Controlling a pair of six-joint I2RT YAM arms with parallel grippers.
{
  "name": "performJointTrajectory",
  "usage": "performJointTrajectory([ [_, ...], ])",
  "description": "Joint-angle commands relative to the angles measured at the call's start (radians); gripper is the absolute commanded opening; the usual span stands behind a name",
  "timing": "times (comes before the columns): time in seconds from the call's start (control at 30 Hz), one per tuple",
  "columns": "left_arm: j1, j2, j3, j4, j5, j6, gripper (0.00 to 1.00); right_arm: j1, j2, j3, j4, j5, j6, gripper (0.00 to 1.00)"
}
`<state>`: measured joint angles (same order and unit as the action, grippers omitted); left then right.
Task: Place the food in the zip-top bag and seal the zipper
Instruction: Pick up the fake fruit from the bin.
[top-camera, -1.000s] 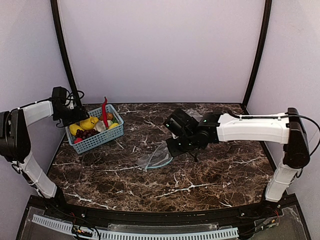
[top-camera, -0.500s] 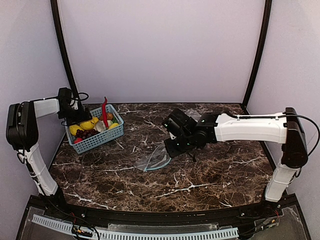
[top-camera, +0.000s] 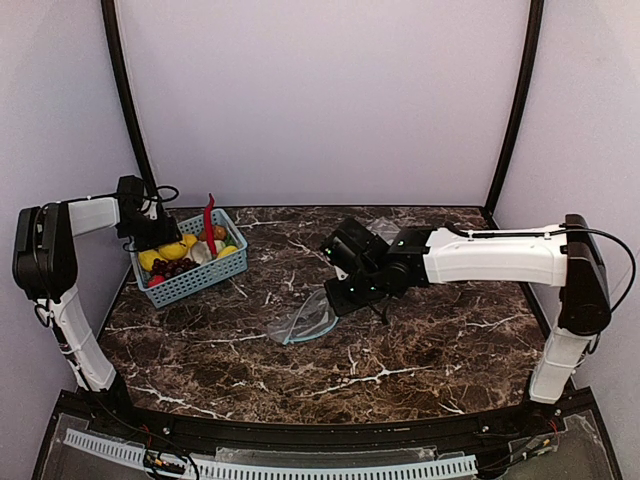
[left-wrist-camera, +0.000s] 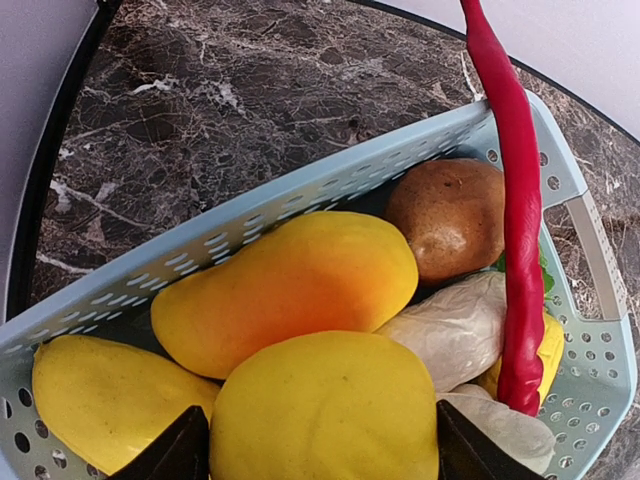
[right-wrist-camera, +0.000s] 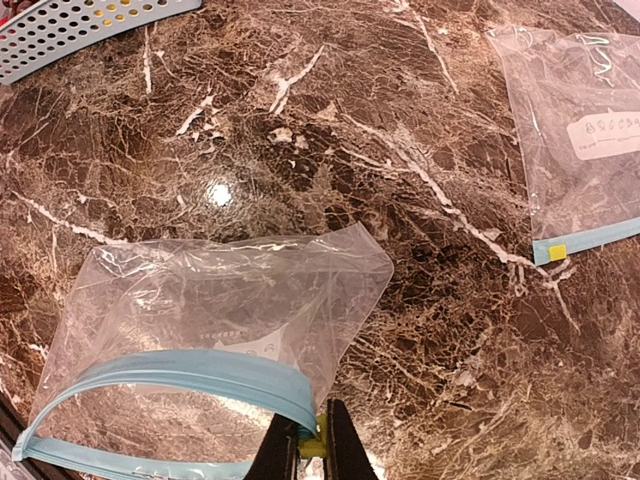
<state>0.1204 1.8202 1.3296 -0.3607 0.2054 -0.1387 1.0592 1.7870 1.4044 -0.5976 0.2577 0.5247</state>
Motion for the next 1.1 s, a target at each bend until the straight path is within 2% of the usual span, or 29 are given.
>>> performJointTrajectory([
  [0.0,0.0,-0.024,-0.006,-0.037,0.001,0.005,0.72,-0.007,0.013,0.023,0.027,-0.006,0.001,0.0],
  [0.4,0.001,-0.092,-0.059,0.0,0.001,-0.009,0.66,-0.005,0.009,0.019,0.028,-0.002,0.011,0.0],
  [0.53,-0.001,-0.178,-0.123,0.07,0.016,-0.031,0.64,-0.007,-0.001,0.023,0.027,0.0,0.011,0.0],
  [0.67,-0.026,-0.333,-0.177,0.115,0.035,-0.013,0.64,-0.006,-0.007,0.034,0.023,-0.001,0.005,0.0],
  [0.8,-0.102,-0.519,-0.25,0.117,0.085,-0.027,0.64,-0.006,-0.011,0.044,0.012,-0.012,-0.001,0.0],
  [0.93,-0.29,-0.729,-0.366,0.124,0.113,-0.112,0.64,-0.006,-0.012,0.055,-0.002,-0.024,-0.012,0.0],
  [1.07,-0.481,-0.857,-0.48,0.161,0.094,-0.236,0.63,-0.005,-0.021,0.058,-0.017,-0.022,-0.019,0.0],
])
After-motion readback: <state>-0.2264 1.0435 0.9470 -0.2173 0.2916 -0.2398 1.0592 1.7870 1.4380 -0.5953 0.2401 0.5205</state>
